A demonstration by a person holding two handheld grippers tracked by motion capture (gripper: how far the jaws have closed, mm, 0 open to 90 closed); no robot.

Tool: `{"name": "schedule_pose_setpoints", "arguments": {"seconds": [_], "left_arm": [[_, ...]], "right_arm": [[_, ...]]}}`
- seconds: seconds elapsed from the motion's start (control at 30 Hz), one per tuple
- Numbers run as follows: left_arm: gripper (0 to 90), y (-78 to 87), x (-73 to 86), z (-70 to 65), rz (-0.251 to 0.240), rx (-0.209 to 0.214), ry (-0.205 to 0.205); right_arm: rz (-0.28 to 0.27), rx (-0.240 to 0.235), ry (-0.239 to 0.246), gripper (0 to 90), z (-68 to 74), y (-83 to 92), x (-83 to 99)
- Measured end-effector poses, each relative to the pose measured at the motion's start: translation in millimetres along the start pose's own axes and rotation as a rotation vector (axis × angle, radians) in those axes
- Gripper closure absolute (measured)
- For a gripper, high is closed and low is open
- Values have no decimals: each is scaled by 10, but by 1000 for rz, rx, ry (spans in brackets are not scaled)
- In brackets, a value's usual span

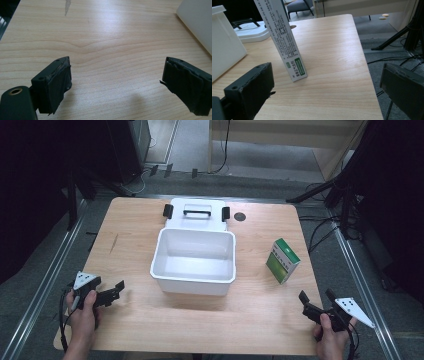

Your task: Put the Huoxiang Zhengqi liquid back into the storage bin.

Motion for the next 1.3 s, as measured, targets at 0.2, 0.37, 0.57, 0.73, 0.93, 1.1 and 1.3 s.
{"name": "schedule_pose_setpoints", "arguments": {"seconds": [0.2,0.37,0.57,0.73,0.93,1.1,1.3], "left_arm": [[93,-1,2,-3,3,1,-2],[92,0,0,0,0,-3,-2],[92,-2,2,-1,3,-2,-4],[92,3,0,-4,-2,5,1],[92,-1,0,-5,-1,5,2],[92,-2,0,-2,0,5,3],[92,-1,0,-2,-1,6,4]], "right_arm": [[9,4,23,0,22,-11,13],[34,-17,46,0,72,-15,21],[38,-31,55,0,103,4,-9],[41,-24,57,0,130,-2,-42],[60,2,88,0,203,6,-113],[98,7,114,0,231,6,-162],[102,8,134,0,227,29,-238]]}}
Point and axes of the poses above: each handheld gripper's, and its own axes: y roughly backward along the jaws, x roughly out of its underside, z roughly to its left, the point moved 10 cm from there along -y, roughly forward along the jaws, and after that the axes turned 3 degrees about -y, right-handed, at the moved point
